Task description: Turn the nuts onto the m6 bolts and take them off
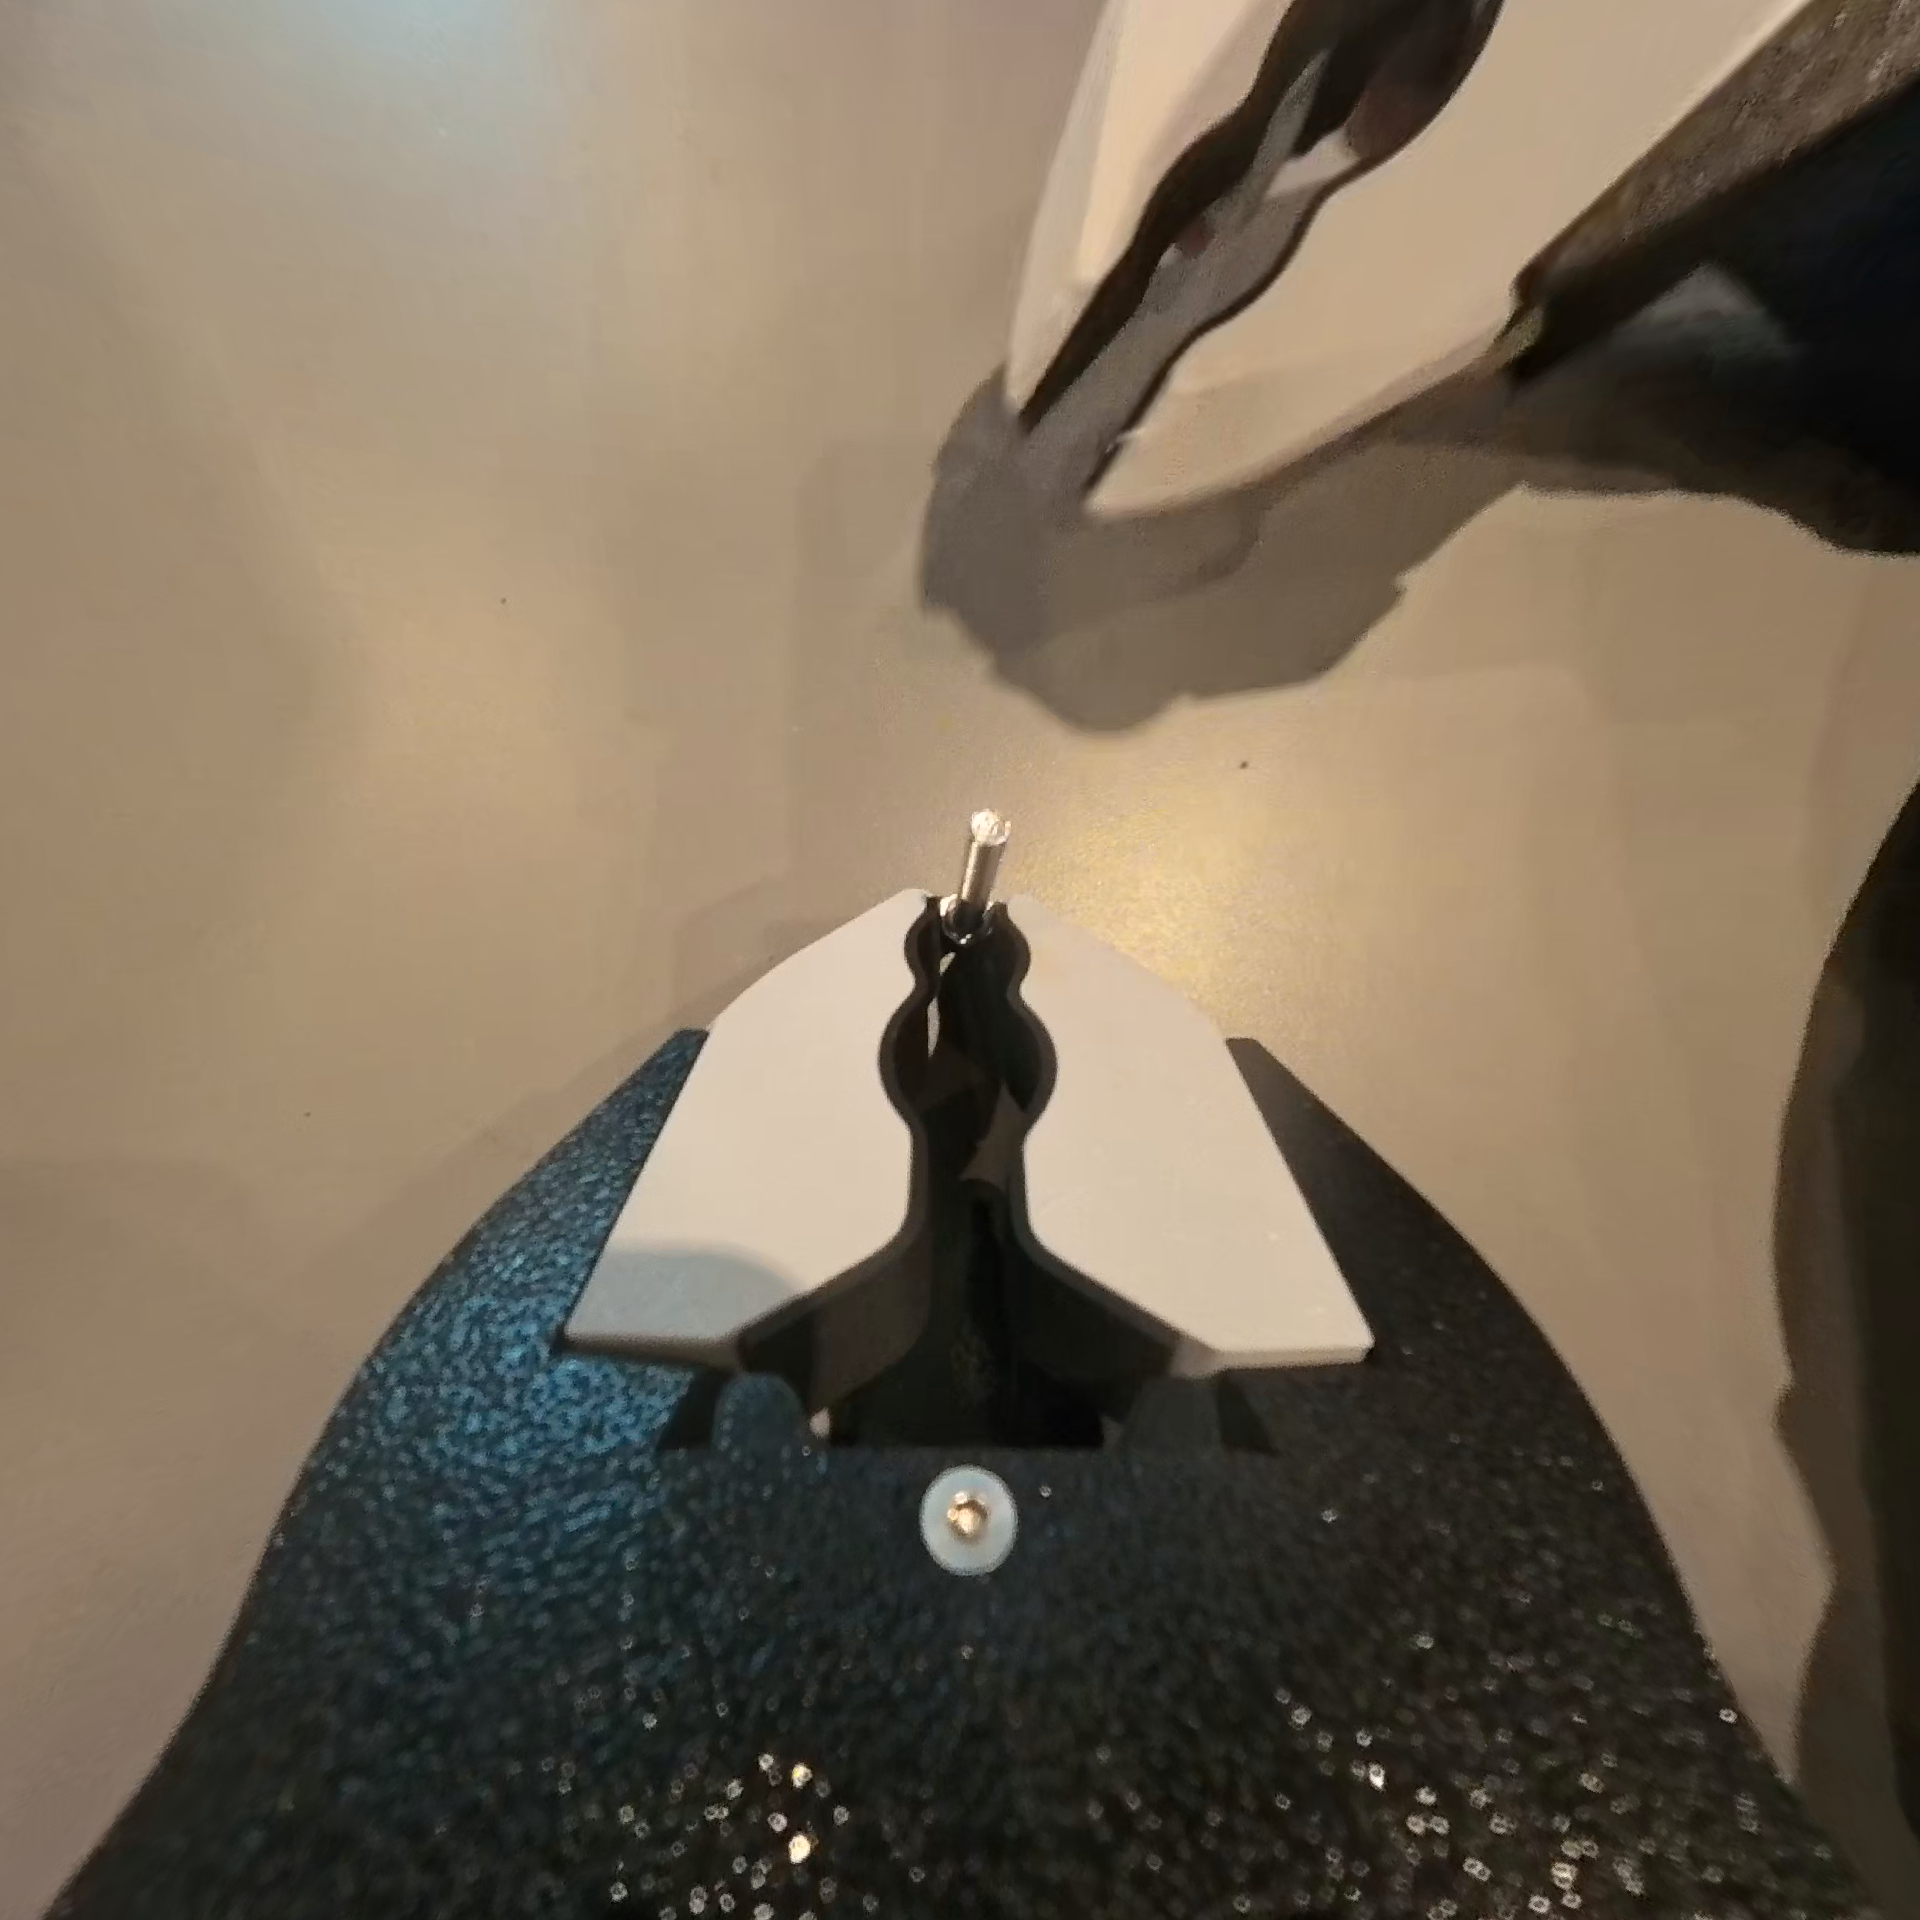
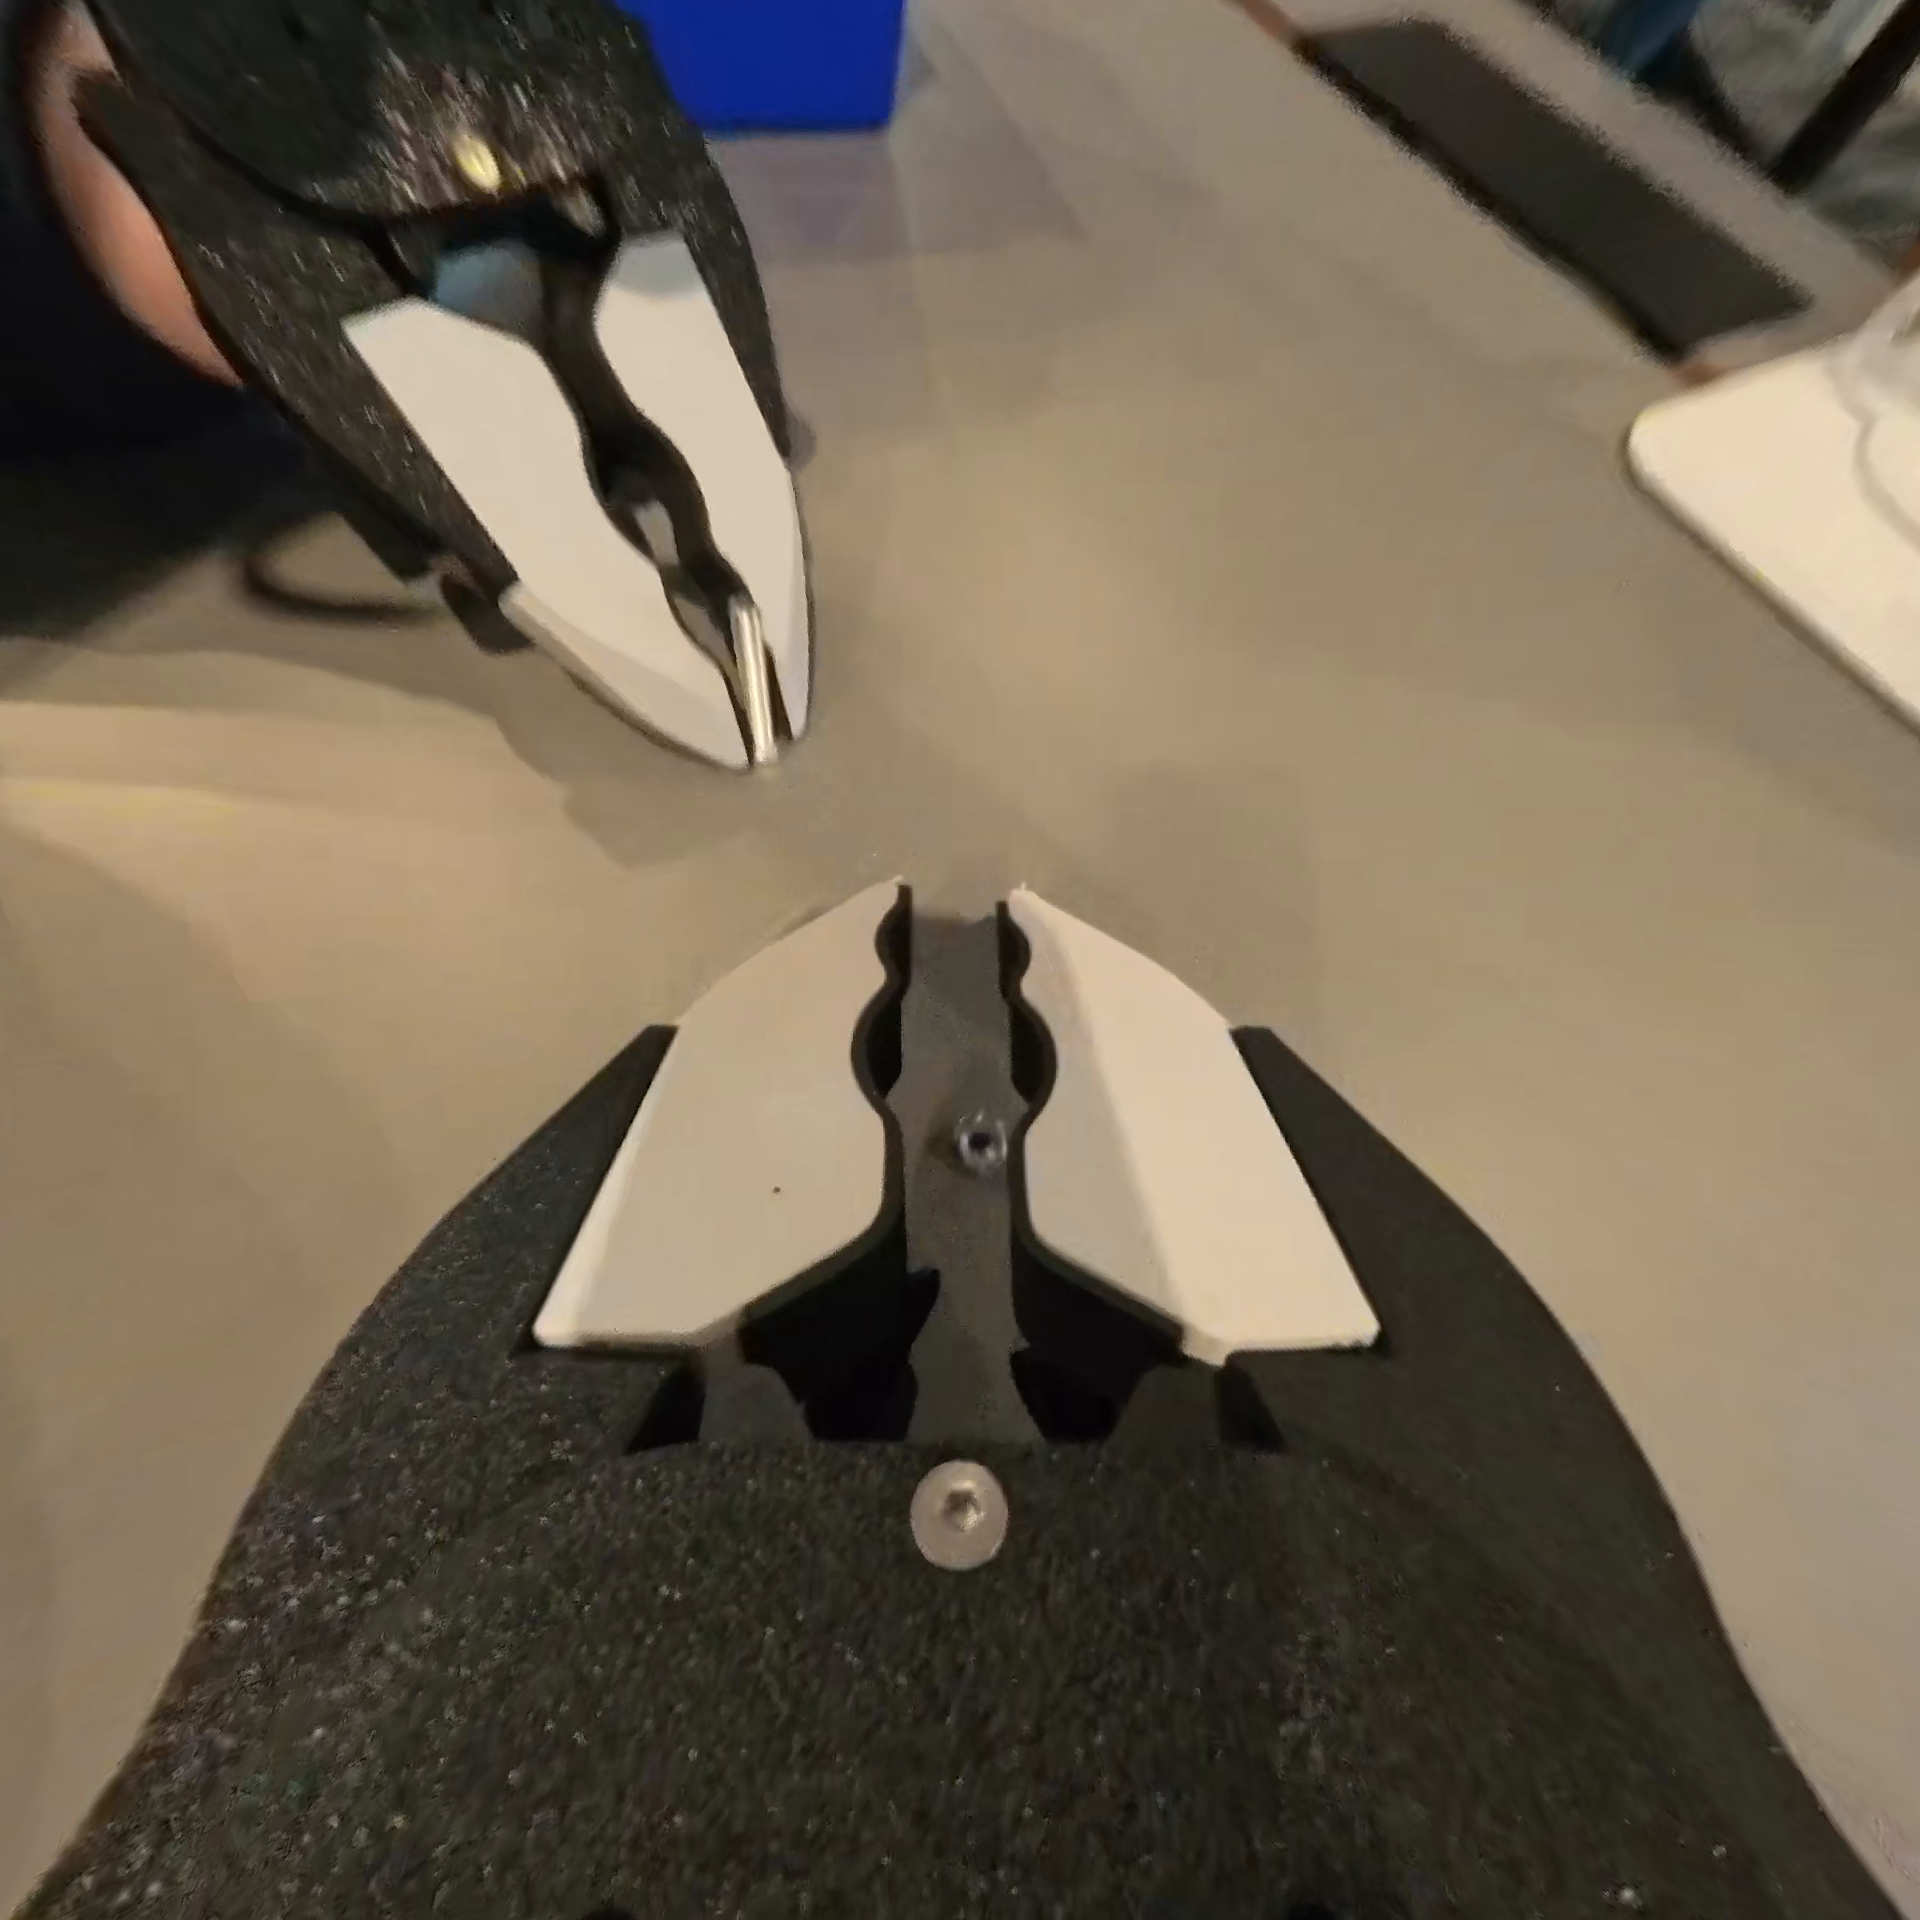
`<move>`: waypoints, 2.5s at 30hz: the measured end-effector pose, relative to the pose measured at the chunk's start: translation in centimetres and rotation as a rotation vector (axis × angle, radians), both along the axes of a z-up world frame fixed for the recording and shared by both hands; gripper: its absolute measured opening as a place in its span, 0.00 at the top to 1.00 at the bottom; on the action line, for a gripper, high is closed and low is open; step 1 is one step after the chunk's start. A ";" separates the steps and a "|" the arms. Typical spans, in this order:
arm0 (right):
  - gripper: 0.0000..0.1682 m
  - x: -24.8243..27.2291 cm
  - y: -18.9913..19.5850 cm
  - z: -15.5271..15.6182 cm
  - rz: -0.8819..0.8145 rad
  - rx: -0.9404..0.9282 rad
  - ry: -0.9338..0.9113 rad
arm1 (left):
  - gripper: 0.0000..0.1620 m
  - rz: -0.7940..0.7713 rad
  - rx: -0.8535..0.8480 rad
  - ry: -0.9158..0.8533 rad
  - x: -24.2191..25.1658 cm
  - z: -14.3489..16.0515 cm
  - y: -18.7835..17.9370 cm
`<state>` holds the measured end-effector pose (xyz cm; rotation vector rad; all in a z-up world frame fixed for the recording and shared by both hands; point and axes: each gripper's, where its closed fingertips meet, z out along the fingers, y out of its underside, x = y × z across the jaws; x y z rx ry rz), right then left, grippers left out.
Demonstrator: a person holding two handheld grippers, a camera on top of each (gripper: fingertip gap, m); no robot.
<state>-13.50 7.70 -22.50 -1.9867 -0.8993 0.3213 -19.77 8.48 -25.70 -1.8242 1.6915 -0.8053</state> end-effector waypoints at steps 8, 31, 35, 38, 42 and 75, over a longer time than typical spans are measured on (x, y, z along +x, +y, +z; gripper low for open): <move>0.82 3.7 -3.2 -2.2 -0.078 -0.183 -0.049 | 0.94 0.001 -0.002 0.000 0.0 0.0 0.0; 0.94 -5.3 0.5 2.3 0.147 0.020 -0.108 | 0.94 0.001 0.000 -0.001 0.0 0.0 0.0; 0.94 -6.2 0.8 1.6 0.199 -0.044 -0.156 | 0.94 0.001 0.005 0.001 0.0 0.0 0.0; 0.94 -6.5 0.9 1.4 0.208 -0.060 -0.150 | 0.94 0.001 0.005 0.002 0.0 0.0 0.0; 0.94 -6.6 1.0 1.2 0.213 -0.086 -0.154 | 0.94 0.000 0.004 0.002 0.0 0.0 0.1; 0.94 -6.3 -0.1 1.2 0.183 -0.018 0.001 | 0.94 -0.001 -0.007 -0.003 0.0 0.0 0.0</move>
